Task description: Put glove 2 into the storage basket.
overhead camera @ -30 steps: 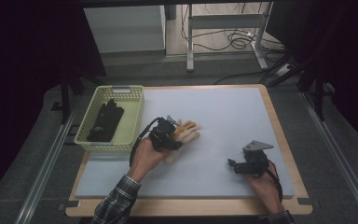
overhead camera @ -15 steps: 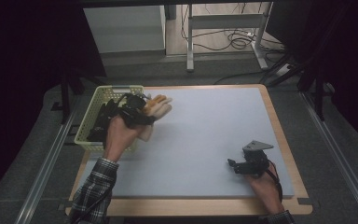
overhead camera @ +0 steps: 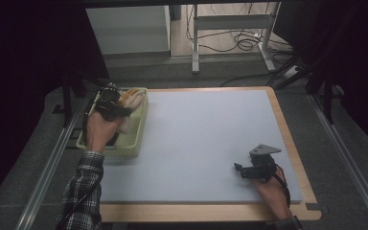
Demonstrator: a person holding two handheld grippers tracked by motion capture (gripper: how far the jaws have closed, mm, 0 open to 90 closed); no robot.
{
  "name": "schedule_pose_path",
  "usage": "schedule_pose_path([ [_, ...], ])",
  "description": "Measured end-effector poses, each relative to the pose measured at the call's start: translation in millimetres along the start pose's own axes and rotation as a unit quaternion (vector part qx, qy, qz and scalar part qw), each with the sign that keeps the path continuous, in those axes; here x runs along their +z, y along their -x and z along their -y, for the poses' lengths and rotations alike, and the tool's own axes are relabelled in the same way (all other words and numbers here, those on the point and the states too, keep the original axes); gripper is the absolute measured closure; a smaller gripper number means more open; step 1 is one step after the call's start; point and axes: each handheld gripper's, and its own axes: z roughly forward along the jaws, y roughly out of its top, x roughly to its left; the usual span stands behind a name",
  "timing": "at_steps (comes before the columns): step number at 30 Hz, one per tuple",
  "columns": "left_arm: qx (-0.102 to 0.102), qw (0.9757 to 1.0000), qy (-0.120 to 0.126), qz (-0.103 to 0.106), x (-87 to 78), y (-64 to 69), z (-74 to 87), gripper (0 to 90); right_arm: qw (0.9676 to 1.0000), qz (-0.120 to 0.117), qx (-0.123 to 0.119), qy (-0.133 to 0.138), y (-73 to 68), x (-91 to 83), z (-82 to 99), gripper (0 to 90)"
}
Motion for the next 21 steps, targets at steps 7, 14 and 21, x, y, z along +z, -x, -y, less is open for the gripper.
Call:
schedule_pose_path([
  [7, -0.019, 0.9996, -0.021, -0.009, 29.7, -17.4, 8.9, 53.1, 1.0000, 0.000, 0.000, 0.000, 0.0, 0.0, 0.0, 19.1],
  [14, -0.018, 0.9985, -0.050, -0.013, 61.5, -18.1, 11.5, 52.6, 1.0000, 0.000, 0.000, 0.000, 0.0, 0.0, 0.0, 19.1],
  [21, -0.005, 0.9961, -0.087, -0.011, 84.4, -9.4, 7.1, 51.7, 1.0000, 0.000, 0.000, 0.000, 0.0, 0.1, 0.0, 19.0],
])
